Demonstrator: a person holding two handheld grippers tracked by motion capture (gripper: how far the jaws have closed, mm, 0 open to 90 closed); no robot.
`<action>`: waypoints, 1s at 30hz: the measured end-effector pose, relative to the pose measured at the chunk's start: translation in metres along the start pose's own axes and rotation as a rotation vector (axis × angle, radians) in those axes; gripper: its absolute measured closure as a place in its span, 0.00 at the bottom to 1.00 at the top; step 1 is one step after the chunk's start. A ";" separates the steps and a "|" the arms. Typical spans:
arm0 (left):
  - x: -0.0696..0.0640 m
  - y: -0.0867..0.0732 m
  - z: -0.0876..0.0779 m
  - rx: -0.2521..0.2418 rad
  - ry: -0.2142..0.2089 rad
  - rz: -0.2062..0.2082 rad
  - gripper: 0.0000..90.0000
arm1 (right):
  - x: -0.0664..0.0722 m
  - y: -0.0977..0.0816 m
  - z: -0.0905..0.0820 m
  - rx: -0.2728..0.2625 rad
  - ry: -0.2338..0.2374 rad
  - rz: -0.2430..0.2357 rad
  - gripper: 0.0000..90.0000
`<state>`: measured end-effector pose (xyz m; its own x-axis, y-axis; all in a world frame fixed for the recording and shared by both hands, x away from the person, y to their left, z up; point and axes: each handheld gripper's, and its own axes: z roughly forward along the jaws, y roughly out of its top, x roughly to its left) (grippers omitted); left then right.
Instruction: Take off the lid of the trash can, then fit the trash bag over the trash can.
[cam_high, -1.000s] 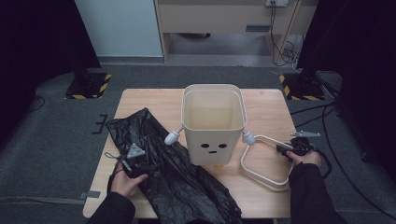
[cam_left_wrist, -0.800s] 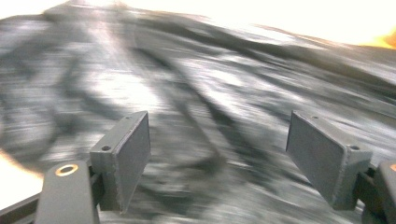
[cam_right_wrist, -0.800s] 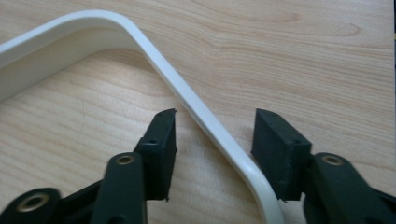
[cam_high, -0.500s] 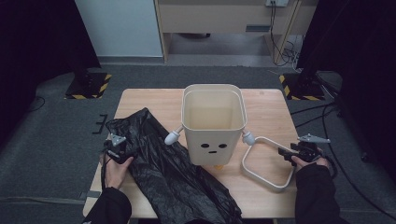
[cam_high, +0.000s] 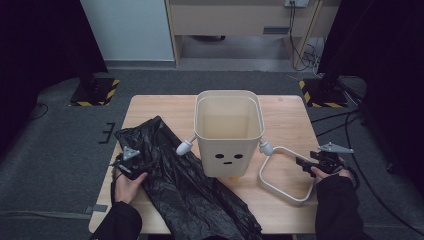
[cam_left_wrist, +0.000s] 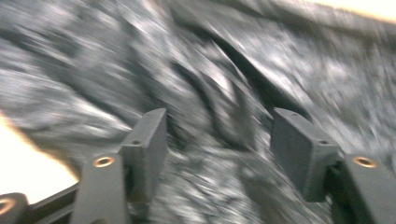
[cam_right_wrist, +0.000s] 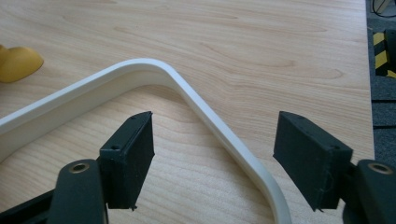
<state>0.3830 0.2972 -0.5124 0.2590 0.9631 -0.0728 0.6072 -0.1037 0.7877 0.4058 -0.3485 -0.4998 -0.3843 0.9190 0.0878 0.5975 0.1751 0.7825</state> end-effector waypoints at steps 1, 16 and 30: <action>0.007 0.000 -0.003 -0.020 0.022 -0.021 0.35 | 0.000 0.000 0.000 -0.002 -0.003 0.005 0.31; 0.032 -0.011 0.013 0.080 0.099 -0.083 0.26 | -0.001 0.002 0.005 0.004 -0.006 0.013 0.29; 0.018 -0.009 0.016 0.077 0.156 -0.037 0.80 | -0.002 0.003 0.006 -0.019 0.013 0.044 0.29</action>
<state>0.3944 0.3119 -0.5305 0.1196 0.9928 -0.0005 0.6715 -0.0805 0.7366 0.4128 -0.3473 -0.5015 -0.3670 0.9211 0.1298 0.6004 0.1280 0.7894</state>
